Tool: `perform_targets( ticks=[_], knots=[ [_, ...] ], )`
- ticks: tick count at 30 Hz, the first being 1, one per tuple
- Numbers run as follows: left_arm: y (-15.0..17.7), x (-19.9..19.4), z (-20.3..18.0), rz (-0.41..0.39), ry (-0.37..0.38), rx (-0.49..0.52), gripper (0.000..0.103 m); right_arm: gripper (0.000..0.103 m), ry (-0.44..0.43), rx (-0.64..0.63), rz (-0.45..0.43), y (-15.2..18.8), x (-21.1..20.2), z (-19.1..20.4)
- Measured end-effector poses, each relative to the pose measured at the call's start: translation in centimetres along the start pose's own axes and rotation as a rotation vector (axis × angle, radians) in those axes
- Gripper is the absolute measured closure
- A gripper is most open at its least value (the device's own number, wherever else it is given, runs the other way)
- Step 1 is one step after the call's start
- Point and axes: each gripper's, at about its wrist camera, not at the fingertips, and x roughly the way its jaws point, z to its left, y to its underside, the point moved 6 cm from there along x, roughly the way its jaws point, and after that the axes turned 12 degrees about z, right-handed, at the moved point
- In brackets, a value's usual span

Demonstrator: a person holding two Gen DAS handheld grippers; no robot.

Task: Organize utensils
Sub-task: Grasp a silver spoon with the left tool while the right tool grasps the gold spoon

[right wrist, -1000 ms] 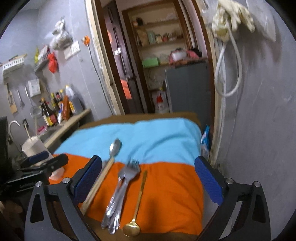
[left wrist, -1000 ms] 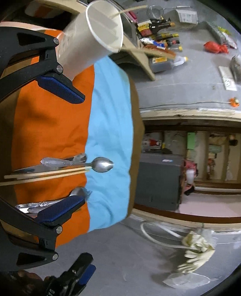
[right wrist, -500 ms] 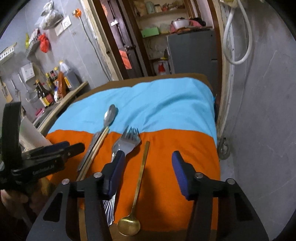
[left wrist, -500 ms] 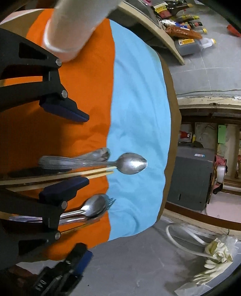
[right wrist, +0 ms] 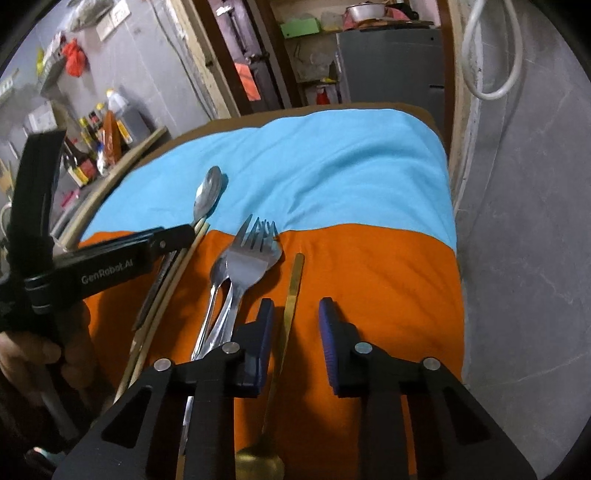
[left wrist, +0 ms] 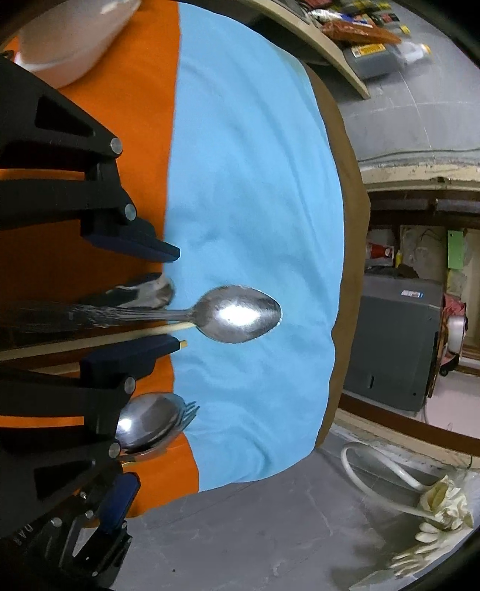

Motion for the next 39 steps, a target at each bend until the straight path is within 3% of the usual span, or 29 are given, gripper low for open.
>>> perform_targets(
  ticks=[5, 12, 17, 27, 34, 39],
  knots=[
    [-1.1, 0.8, -0.2, 0.005, -0.016, 0.028, 0.071, 0.084, 0.069, -0.047, 0.003, -0.7, 0.4, 0.4],
    [-2.4, 1.4, -0.1, 0.007, -0.02, 0.018, 0.078, 0.095, 0.043, -0.01, -0.012, -1.5, 0.6, -0.7],
    [-2.8, 1.2, 0.1, 0.013, 0.021, -0.013, 0.098, 0.098, -0.003, 0.022, -0.019, -2.2, 0.8, -0.6],
    [-1.7, -0.5, 0.8, 0.0, 0.066, -0.061, 0.099, 0.098, -0.087, 0.073, -0.03, -2.1, 0.3, -1.0],
    [-1.3, -0.4, 1.0, 0.059, 0.054, -0.06, 0.099, 0.097, -0.08, 0.047, 0.005, -1.7, 0.3, -0.6],
    [-1.8, 0.0, 1.6, 0.1, 0.078, -0.085, 0.098, 0.087, -0.063, 0.017, 0.037, -0.9, 0.0, 0.0]
  ],
)
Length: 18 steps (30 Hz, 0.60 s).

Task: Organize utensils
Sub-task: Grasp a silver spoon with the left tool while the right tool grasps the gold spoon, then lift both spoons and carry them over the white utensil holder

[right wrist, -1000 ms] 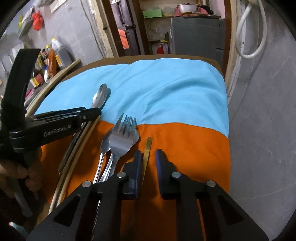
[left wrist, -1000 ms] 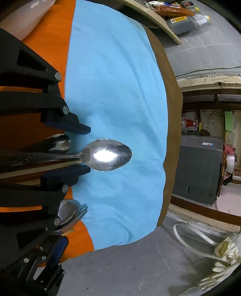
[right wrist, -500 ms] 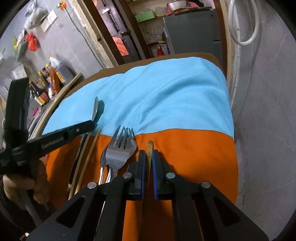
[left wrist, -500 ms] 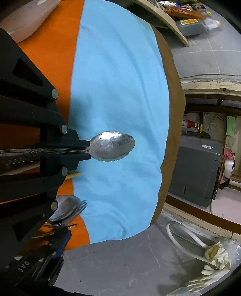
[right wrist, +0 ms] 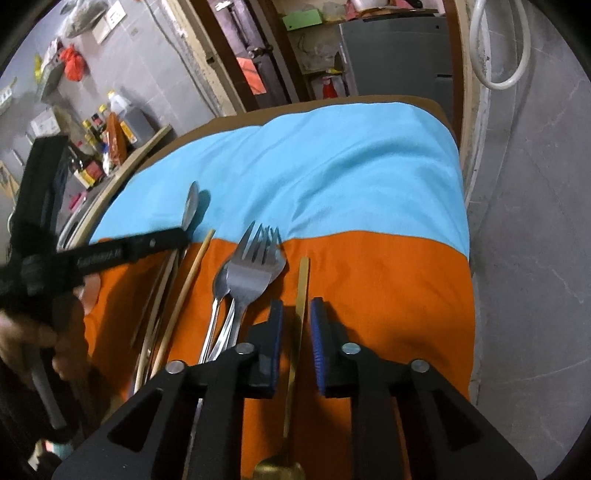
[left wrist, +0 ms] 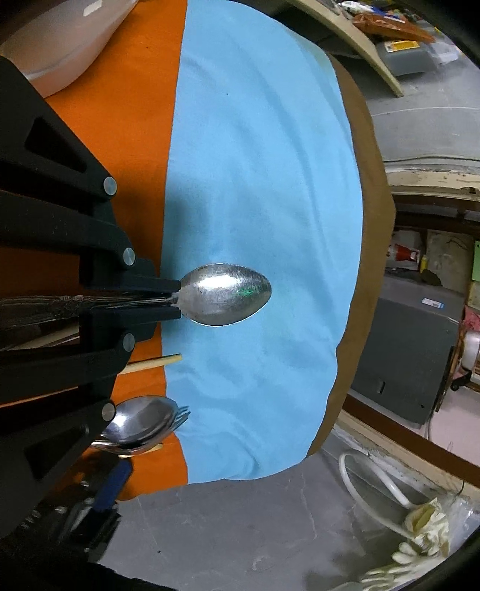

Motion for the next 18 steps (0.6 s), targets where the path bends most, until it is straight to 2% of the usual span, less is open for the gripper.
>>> perform_targets(
  ticks=[8, 14, 18],
  knots=[
    [-0.8, 0.4, 0.2, 0.02, -0.016, 0.009, 0.096, 0.085, 0.046, -0.013, 0.022, 0.6, -0.1, 0.2],
    [-0.1, 0.1, 0.2, 0.051, 0.006, 0.011, 0.091, 0.086, 0.135, -0.051, 0.052, 0.8, 0.3, 0.9],
    [0.1, 0.2, -0.2, 0.056, -0.024, 0.04, 0.091, 0.086, 0.15, -0.051, 0.05, 0.9, 0.4, 1.0]
  ],
)
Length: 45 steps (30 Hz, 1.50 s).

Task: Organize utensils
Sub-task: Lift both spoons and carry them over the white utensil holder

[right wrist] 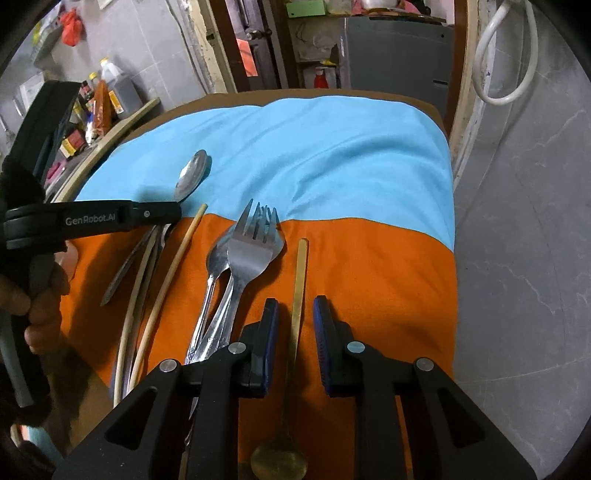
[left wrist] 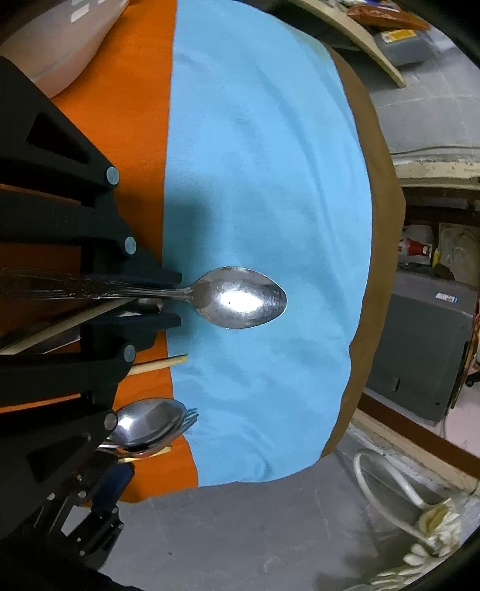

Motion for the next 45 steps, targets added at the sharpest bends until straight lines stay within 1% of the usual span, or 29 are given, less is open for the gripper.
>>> perform_targets(
  ticks=[1, 3, 6, 8, 9, 11, 12, 13, 14, 16, 19, 21, 24, 28, 31, 36, 40, 45],
  knots=[
    [-0.1, 0.0, -0.1, 0.001, -0.01, 0.004, 0.091, 0.086, 0.008, -0.008, 0.003, -0.1, 0.1, 0.1],
    [-0.1, 0.0, 0.0, -0.007, -0.029, -0.005, 0.099, 0.092, 0.022, -0.006, 0.005, -0.3, 0.1, 0.0],
    [0.0, -0.2, 0.4, -0.026, 0.015, -0.054, 0.099, 0.097, -0.013, 0.034, -0.005, -0.4, 0.1, -0.5],
    [0.5, -0.6, 0.4, -0.063, 0.047, -0.073, 0.1, 0.098, -0.038, 0.05, -0.013, -0.4, 0.0, -0.8],
    [0.6, -0.9, 0.4, -0.078, 0.06, -0.076, 0.1, 0.099, -0.072, 0.068, -0.023, -0.3, -0.1, -0.9],
    [1.4, -2.1, 0.2, -0.141, 0.073, -0.071, 0.1, 0.1, -0.193, 0.125, -0.06, 0.1, -0.3, -1.4],
    [1.8, -2.6, 0.1, -0.169, 0.077, -0.067, 0.1, 0.1, -0.223, 0.145, -0.074, 0.3, -0.5, -1.6],
    [2.3, -3.4, -0.1, -0.209, 0.085, -0.062, 0.1, 0.1, -0.246, 0.16, -0.102, 0.7, -0.9, -1.7],
    [2.7, -4.1, -0.2, -0.238, 0.089, -0.061, 0.1, 0.1, -0.251, 0.163, -0.123, 0.8, -1.3, -1.7],
    [3.5, -5.0, -0.2, -0.273, 0.094, -0.066, 0.1, 0.1, -0.269, 0.161, -0.17, 1.0, -2.2, -1.4],
    [4.8, -6.1, -0.5, -0.321, 0.105, -0.079, 0.1, 0.1, -0.283, 0.136, -0.253, 1.1, -3.9, -0.6],
    [5.6, -7.1, -1.1, -0.363, 0.105, -0.066, 0.1, 0.1, -0.287, 0.126, -0.299, 1.0, -4.8, -0.4],
    [6.5, -8.3, -1.5, -0.404, 0.107, -0.058, 0.1, 0.1, -0.298, 0.127, -0.365, 0.9, -6.1, 0.0],
    [7.2, -10.0, -1.5, -0.439, 0.115, -0.054, 0.1, 0.1, -0.284, 0.109, -0.441, 0.6, -7.9, 0.9],
    [7.4, -10.9, -1.3, -0.454, 0.128, -0.054, 0.1, 0.1, -0.278, 0.098, -0.475, 0.4, -8.7, 1.7],
    [8.2, -13.5, -0.6, -0.518, 0.139, -0.05, 0.1, 0.1, -0.273, 0.081, -0.521, 0.3, -10.3, 2.9],
    [8.8, -16.4, 0.0, -0.586, 0.142, -0.054, 0.1, 0.1, -0.297, 0.054, -0.57, -0.1, -12.1, 4.7],
    [9.4, -20.8, 2.1, -0.677, 0.136, -0.079, 0.1, 0.1, -0.339, 0.005, -0.63, -1.5, -14.2, 7.9]
  ],
)
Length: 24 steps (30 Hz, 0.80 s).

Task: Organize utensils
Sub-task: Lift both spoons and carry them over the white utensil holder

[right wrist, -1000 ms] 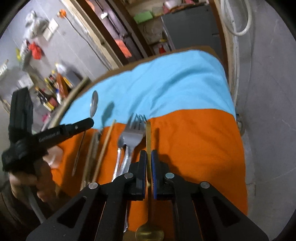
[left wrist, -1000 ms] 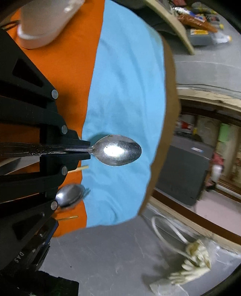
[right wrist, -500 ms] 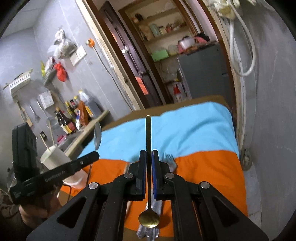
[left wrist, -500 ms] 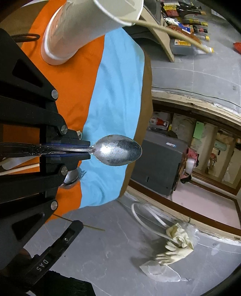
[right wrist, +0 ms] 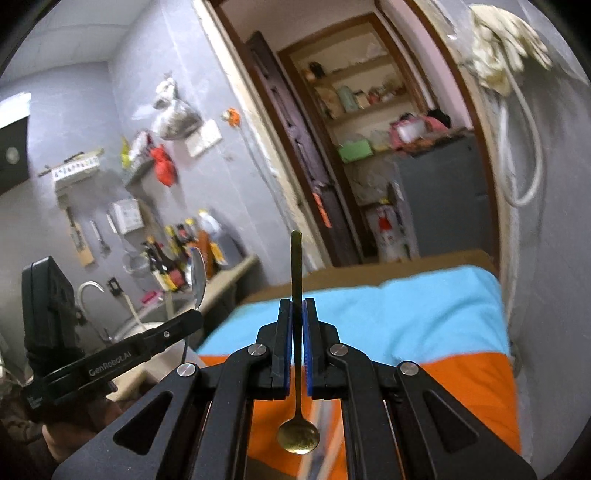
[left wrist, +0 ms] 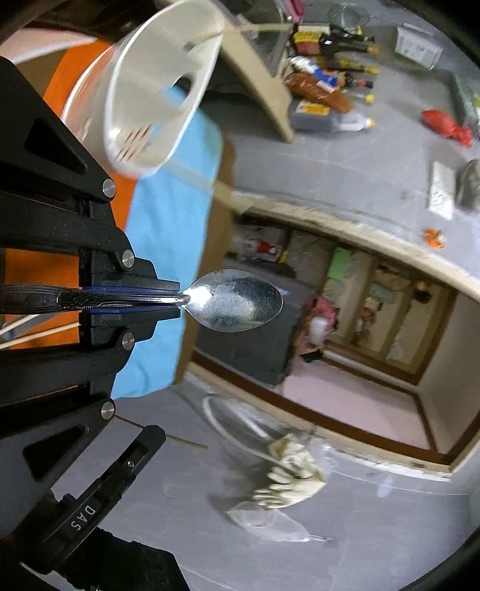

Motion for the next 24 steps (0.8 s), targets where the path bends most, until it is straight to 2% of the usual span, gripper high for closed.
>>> perform_targets(
  ticks=[7, 13, 18, 24],
  knots=[
    [-4.1, -5.3, 6.3, -0.124, -0.047, -0.047, 0.1, 0.1, -0.118, -0.077, -0.074, -3.2, 2.0, 7.2],
    [-6.9, -7.4, 15.0, -0.222, -0.085, -0.157, 0.1, 0.1, -0.195, -0.124, -0.12, -4.9, 4.5, 12.8],
    [-7.3, -7.0, 20.3, -0.26, -0.064, -0.24, 0.1, 0.1, -0.198, -0.146, -0.11, -4.3, 7.2, 15.2],
    [-6.6, -6.3, 22.2, -0.299, -0.07, -0.237, 0.1, 0.1, -0.168, -0.164, -0.076, -2.5, 10.0, 15.6]
  ],
)
